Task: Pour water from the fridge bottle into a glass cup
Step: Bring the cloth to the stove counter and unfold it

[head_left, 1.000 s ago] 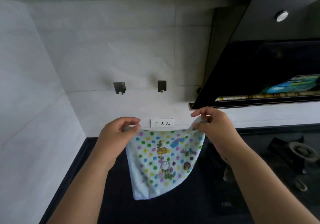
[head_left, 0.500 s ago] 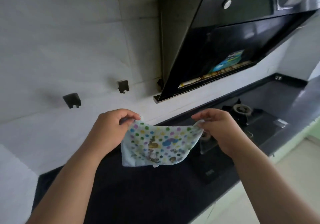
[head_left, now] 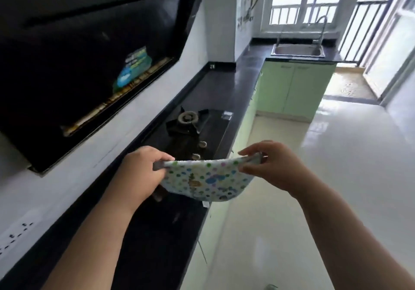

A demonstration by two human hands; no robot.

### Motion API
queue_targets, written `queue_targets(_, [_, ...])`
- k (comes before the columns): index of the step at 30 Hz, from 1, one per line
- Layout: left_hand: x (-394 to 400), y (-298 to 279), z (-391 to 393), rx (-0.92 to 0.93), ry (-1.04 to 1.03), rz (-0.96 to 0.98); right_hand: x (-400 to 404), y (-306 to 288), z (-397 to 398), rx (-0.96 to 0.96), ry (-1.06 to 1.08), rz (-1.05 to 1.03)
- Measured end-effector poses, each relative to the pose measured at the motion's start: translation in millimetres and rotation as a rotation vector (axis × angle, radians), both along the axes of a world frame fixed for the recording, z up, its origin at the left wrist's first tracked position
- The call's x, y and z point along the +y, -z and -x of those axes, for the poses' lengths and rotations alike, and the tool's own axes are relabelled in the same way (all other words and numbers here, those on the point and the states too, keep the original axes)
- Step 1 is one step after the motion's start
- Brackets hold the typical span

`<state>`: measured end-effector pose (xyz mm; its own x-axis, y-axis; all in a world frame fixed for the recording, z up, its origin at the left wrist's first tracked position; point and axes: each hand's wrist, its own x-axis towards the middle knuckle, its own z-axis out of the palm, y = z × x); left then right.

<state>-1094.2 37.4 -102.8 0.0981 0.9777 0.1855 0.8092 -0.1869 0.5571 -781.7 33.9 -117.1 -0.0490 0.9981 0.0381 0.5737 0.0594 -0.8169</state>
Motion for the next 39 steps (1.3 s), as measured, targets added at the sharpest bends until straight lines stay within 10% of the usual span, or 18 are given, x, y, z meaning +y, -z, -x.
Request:
queue_targets(7, [101.2, 13.5, -150.9, 0.092, 0.001, -0.210, 66.2, 2.0, -140.5, -0.211, 0.206, -0.093])
queue_targets(22, [305.8, 48.4, -334.6, -0.466, 0.185, 0.223, 226.9, 15.8, -319.5, -0.189, 0.370, -0.018])
queue_targets(39, [653.7, 38.8, -444.7, -0.301, 0.174, 0.187, 580.0, 4.6, -422.1, -0.215, 0.413, 0.029])
